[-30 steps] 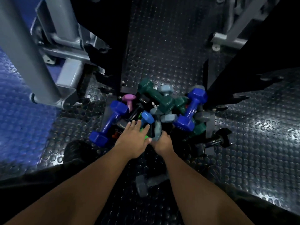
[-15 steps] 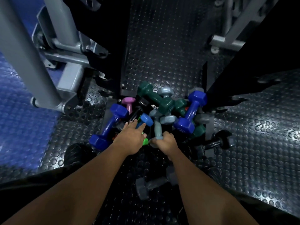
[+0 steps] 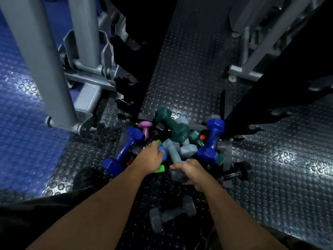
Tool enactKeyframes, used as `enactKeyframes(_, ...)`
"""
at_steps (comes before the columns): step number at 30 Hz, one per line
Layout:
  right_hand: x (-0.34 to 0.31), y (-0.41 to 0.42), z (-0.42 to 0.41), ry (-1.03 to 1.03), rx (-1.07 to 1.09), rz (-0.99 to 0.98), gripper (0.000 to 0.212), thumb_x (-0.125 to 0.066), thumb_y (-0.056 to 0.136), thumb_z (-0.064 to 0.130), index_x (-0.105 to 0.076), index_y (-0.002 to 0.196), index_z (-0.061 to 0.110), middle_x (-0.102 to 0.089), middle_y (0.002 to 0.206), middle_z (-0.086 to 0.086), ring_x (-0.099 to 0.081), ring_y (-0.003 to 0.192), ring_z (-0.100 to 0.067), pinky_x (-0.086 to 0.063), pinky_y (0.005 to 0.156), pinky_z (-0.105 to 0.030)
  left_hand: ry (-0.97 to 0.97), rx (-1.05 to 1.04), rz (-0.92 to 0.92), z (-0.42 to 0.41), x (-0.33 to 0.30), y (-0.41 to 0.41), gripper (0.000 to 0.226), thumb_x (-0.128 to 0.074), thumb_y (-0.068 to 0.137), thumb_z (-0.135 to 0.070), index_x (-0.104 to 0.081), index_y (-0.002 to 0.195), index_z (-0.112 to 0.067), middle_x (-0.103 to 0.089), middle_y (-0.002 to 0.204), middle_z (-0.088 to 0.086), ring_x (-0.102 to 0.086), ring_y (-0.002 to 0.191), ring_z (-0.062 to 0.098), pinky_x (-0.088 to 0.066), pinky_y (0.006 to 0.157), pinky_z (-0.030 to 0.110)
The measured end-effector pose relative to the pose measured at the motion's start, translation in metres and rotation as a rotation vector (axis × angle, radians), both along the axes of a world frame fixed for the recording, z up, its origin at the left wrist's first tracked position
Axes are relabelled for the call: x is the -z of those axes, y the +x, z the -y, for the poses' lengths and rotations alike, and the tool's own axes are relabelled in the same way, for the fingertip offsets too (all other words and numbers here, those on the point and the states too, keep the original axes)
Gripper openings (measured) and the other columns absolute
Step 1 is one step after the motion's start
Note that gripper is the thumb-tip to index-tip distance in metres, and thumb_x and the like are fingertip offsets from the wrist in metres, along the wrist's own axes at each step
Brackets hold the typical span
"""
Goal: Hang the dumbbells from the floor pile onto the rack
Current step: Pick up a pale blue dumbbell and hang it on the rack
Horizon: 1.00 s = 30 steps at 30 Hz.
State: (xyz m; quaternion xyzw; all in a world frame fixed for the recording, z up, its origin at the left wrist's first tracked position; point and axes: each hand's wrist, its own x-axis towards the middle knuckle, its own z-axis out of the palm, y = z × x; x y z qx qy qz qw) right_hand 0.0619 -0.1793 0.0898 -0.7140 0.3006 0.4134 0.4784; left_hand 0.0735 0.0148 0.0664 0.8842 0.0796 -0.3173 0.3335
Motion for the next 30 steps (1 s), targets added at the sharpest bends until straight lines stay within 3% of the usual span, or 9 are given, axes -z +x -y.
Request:
enactKeyframes(3,-0.008,-0.002,0.001,0.044,0.025,-0.004,0.054,-0.09,0.068,0.034,-0.062,0.112,0.02,-0.073,0.115,-0.01,-0.071,0.106,-0.03,-0.062,0.088,-0.054,-0.03,-0.001,0.001,0.003,-0.002,-0.003,0.042,-0.041,0.109,-0.035,-0.046,0.141,-0.009,-0.054,0.142,0.021,-0.051,0.131,0.04,-0.041,0.11,0.048)
enactKeyframes(7,-0.022,-0.025,0.015,0.123,0.047,-0.051,0.075,-0.092,0.058,0.039,-0.067,0.124,0.015,-0.072,0.121,-0.011,-0.07,0.111,-0.03,-0.064,0.074,-0.048,-0.039,-0.05,-0.046,0.0,-0.009,-0.005,0.044,-0.039,0.112,-0.032,-0.052,0.145,-0.007,-0.058,0.144,0.021,-0.053,0.133,0.036,-0.039,0.108,0.034)
enactKeyframes(11,-0.049,-0.065,0.054,0.244,0.089,-0.158,0.049,-0.088,0.068,0.026,-0.075,0.111,0.007,-0.074,0.103,-0.016,-0.07,0.097,-0.032,-0.058,0.082,-0.051,-0.016,-0.042,-0.101,0.006,-0.013,-0.005,0.052,-0.03,0.113,-0.041,-0.061,0.137,-0.006,-0.062,0.14,0.023,-0.056,0.132,0.037,-0.039,0.107,0.037)
enactKeyframes(14,-0.069,-0.088,0.077,0.185,-0.003,-0.122,0.043,-0.087,0.059,0.024,-0.074,0.098,0.012,-0.072,0.087,-0.008,-0.071,0.085,-0.021,-0.058,0.07,-0.036,-0.054,-0.007,-0.142,0.027,-0.03,-0.005,0.067,-0.021,0.112,-0.051,-0.061,0.139,-0.005,-0.057,0.147,0.025,-0.05,0.139,0.038,-0.036,0.112,0.04)
enactKeyframes(17,-0.083,-0.094,0.081,0.185,-0.012,-0.112,0.032,-0.086,0.073,0.018,-0.072,0.1,0.012,-0.07,0.084,-0.007,-0.069,0.079,-0.017,-0.055,0.066,-0.03,-0.121,0.059,-0.228,0.049,-0.034,-0.008,0.072,-0.02,0.109,-0.061,-0.057,0.149,-0.014,-0.049,0.157,0.019,-0.045,0.145,0.034,-0.032,0.119,0.04)
enactKeyframes(20,-0.095,-0.096,0.081,0.187,-0.017,-0.09,0.038,-0.087,0.069,0.023,-0.072,0.103,0.013,-0.073,0.091,-0.008,-0.071,0.088,-0.02,-0.057,0.074,-0.035,-0.193,0.066,-0.292,0.062,-0.034,-0.016,0.074,-0.025,0.101,-0.074,-0.06,0.147,-0.028,-0.049,0.159,0.01,-0.048,0.144,0.028,-0.033,0.121,0.042)
enactKeyframes(24,-0.109,-0.092,0.079,0.193,-0.051,-0.053,0.039,-0.087,0.074,0.02,-0.072,0.108,0.009,-0.072,0.093,-0.008,-0.071,0.088,-0.021,-0.057,0.067,-0.03,-0.24,-0.026,-0.274,0.063,-0.04,-0.018,0.064,-0.035,0.105,-0.067,-0.064,0.143,-0.024,-0.058,0.15,0.012,-0.055,0.135,0.029,-0.039,0.114,0.042)
enactKeyframes(27,-0.112,-0.09,0.078,0.175,-0.074,-0.022,0.034,-0.088,0.073,0.019,-0.072,0.102,0.012,-0.071,0.086,-0.005,-0.07,0.08,-0.02,-0.055,0.064,-0.031,-0.396,-0.134,-0.342,0.062,-0.041,-0.014,0.044,-0.057,0.101,-0.057,-0.075,0.12,-0.021,-0.073,0.127,0.008,-0.07,0.11,0.024,-0.053,0.101,0.04)
enactKeyframes(30,-0.11,-0.086,0.079,0.162,-0.095,-0.027,0.041,-0.089,0.073,0.014,-0.069,0.108,0.005,-0.074,0.083,-0.007,-0.073,0.076,-0.024,-0.057,0.064,-0.033,-0.464,-0.097,-0.333,0.061,-0.039,-0.012,0.026,-0.078,0.09,-0.044,-0.077,0.11,-0.026,-0.076,0.116,0.003,-0.071,0.101,0.018,-0.058,0.086,0.033)
